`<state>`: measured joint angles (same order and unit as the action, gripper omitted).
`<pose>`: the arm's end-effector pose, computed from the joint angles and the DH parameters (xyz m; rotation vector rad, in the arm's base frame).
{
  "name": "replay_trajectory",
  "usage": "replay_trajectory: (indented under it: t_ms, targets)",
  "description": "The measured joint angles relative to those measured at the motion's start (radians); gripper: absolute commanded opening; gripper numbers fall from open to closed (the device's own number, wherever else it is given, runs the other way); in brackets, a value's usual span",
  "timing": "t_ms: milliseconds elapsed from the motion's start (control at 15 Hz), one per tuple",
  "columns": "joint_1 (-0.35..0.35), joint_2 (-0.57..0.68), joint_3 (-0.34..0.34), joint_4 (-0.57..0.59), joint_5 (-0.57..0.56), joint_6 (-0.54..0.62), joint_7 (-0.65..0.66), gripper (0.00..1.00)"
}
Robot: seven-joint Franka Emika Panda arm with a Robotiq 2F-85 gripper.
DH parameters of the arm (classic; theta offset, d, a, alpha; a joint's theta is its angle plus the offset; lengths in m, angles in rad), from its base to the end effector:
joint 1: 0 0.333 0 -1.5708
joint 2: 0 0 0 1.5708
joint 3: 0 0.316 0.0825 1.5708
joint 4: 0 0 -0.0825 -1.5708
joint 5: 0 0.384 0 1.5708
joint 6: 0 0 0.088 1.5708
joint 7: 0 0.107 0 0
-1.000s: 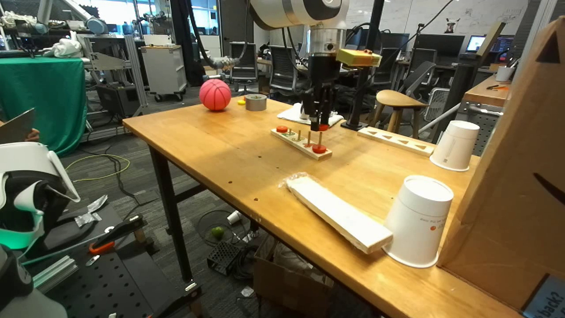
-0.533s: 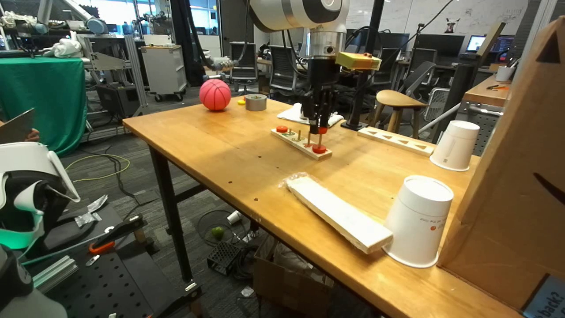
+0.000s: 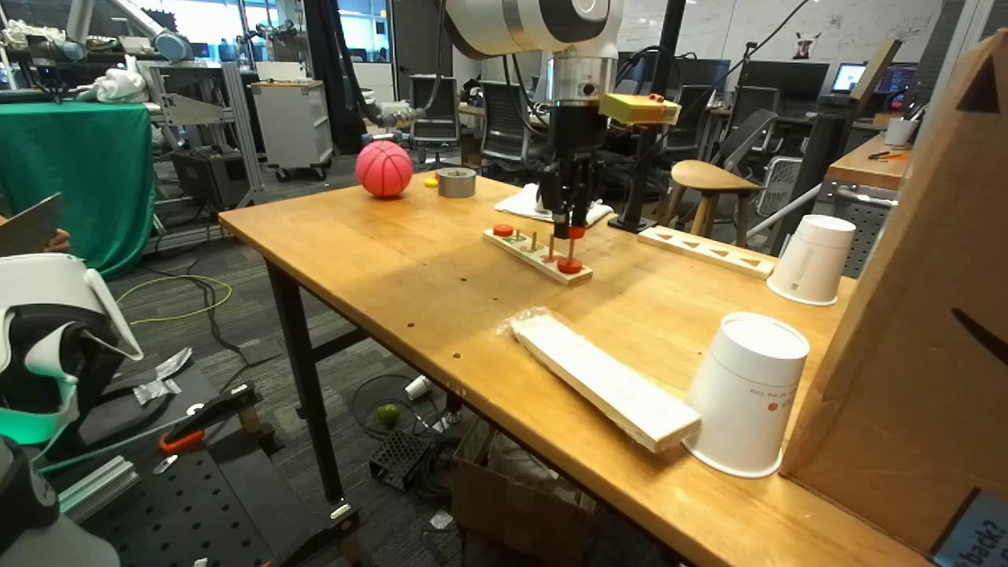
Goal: Move the orange discs to the first rod of the wooden rack
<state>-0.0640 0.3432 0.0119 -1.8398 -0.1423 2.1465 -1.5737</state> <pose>0.6288 -0.0392 0.3398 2.1487 2.2140 -0.1663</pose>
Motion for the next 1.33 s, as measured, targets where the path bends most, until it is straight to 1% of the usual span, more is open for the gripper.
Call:
replay_trajectory:
  t_ms: [467, 533, 600, 733, 800, 867, 933, 1133, 1333]
  targets:
    - [-0.002, 0.009, -0.002, -0.004, -0.01, 0.0, 0.0, 0.17]
    - [-0.002, 0.009, -0.002, -0.004, -0.01, 0.0, 0.0, 0.58]
    - [-0.002, 0.009, -0.002, -0.004, -0.01, 0.0, 0.0, 0.69]
    - [-0.002, 0.01, -0.001, -0.004, -0.01, 0.002, 0.0, 0.81]
    - [-0.002, 0.008, 0.001, -0.003, -0.01, 0.013, 0.0, 0.91]
    - [-0.001, 0.004, 0.005, -0.001, -0.01, 0.034, 0.0, 0.97]
    - [0.001, -0.004, 0.012, 0.002, -0.01, 0.061, 0.0, 1.0]
    - [0.026, -0.038, 0.051, 0.012, -0.01, 0.126, -0.005, 1.0]
    - [0.07, -0.046, 0.099, 0.024, -0.01, 0.14, -0.008, 1.0]
